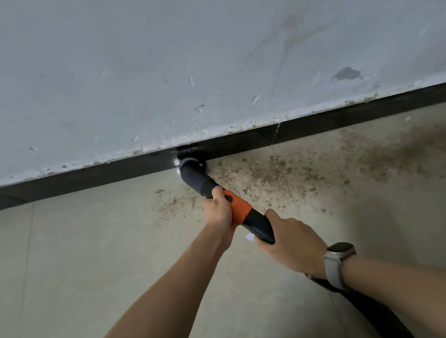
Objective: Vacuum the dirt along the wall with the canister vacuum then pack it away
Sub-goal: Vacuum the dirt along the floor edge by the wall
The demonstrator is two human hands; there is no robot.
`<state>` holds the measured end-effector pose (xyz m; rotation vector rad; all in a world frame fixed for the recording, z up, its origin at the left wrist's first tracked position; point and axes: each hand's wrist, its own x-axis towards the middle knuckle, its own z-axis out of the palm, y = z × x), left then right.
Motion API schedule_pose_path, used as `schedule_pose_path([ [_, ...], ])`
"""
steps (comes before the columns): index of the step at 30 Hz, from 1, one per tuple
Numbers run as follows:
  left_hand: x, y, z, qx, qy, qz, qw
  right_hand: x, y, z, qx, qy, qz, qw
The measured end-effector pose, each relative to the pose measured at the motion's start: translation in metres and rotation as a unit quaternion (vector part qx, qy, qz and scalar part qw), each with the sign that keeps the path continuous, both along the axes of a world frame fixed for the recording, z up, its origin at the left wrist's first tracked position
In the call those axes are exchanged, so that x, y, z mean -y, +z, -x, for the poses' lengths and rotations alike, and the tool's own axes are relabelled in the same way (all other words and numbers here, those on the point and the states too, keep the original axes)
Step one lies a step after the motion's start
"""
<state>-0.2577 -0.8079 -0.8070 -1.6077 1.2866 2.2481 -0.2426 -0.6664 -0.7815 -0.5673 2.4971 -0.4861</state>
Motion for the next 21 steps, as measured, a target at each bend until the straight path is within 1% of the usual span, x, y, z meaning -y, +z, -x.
schedule_pose_path([
  [6, -0.039, -0.003, 0.018, 0.006, -0.06, -0.012, 0.998, -0.039, 0.003, 0.008, 0.017, -0.049, -0.013, 0.999],
  [12, -0.072, -0.005, 0.033, -0.009, -0.083, -0.005, 0.996, -0.068, 0.003, 0.008, 0.016, -0.107, -0.013, 0.994],
  [16, -0.085, -0.004, 0.04, -0.002, -0.12, -0.022, 0.993, -0.079, 0.001, 0.005, 0.026, -0.156, -0.009, 0.987],
  [21, -0.103, 0.0, 0.047, -0.014, -0.163, -0.018, 0.986, -0.091, -0.001, 0.002, 0.038, -0.213, -0.002, 0.976],
])
